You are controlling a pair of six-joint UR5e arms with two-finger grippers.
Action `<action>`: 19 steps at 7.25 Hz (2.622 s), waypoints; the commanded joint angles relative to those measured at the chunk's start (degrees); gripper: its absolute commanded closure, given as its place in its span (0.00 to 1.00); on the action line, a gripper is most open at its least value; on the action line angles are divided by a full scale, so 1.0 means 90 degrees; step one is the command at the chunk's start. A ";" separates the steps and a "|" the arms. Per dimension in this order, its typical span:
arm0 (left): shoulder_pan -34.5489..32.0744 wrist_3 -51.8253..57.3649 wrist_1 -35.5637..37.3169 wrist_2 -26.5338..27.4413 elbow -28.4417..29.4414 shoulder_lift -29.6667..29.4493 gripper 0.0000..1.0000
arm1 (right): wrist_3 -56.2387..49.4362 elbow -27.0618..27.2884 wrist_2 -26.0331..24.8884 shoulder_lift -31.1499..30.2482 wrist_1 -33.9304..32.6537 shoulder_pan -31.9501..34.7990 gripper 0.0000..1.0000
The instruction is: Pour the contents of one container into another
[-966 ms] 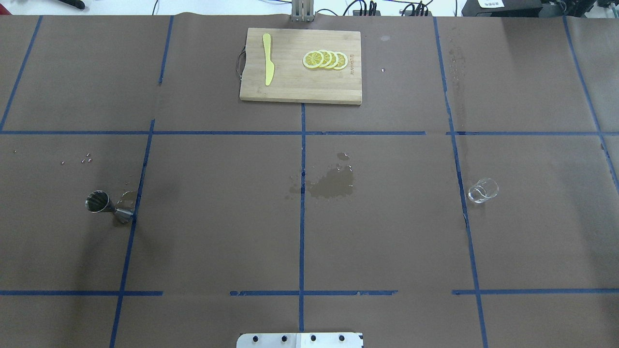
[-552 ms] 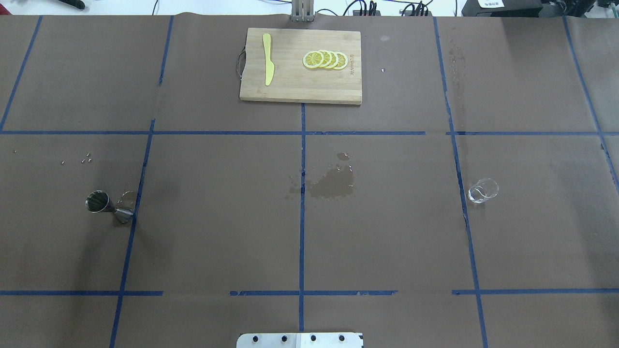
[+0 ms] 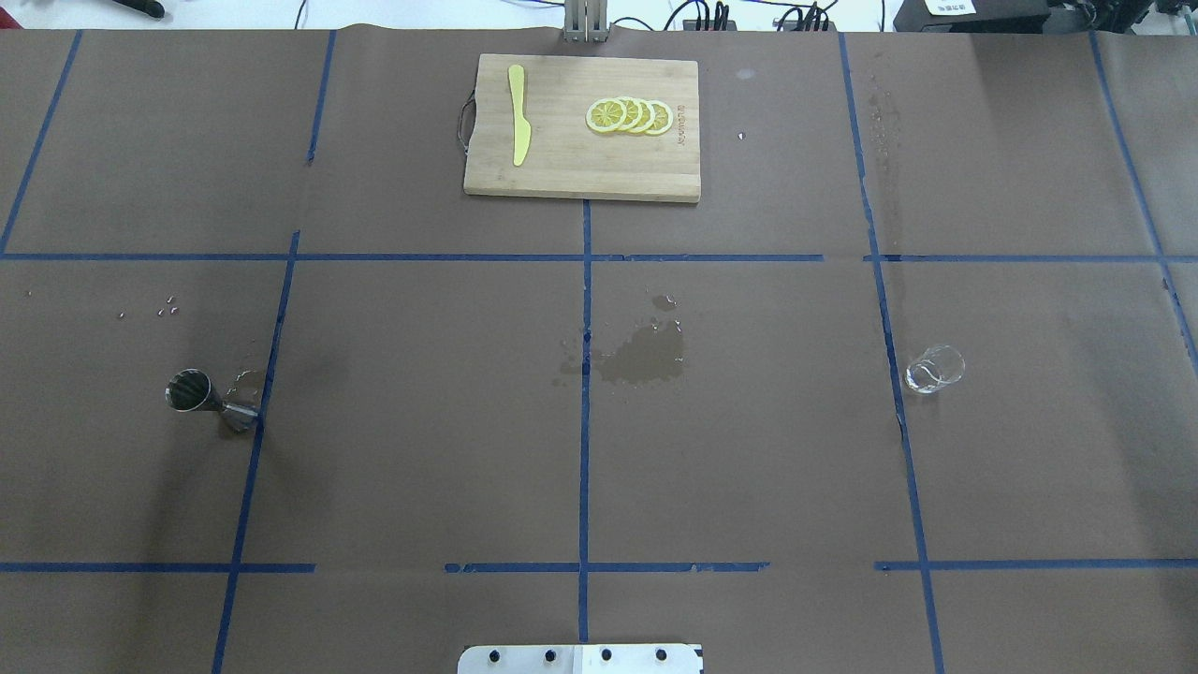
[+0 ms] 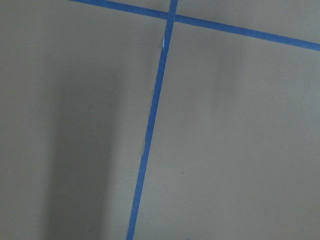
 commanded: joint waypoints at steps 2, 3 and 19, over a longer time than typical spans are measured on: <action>0.0462 -0.0660 -0.0002 0.0302 -0.0024 -0.0043 0.00 | 0.0012 -0.0012 0.0009 0.0009 0.0002 -0.0008 0.00; 0.0473 -0.0622 -0.0002 0.0295 -0.0053 -0.0034 0.00 | 0.0012 -0.0012 0.0009 0.0010 0.0002 -0.0008 0.00; 0.0473 -0.0622 -0.0002 0.0275 -0.0249 -0.0014 0.00 | -0.0027 -0.0021 0.0038 0.0000 0.0002 -0.0067 0.00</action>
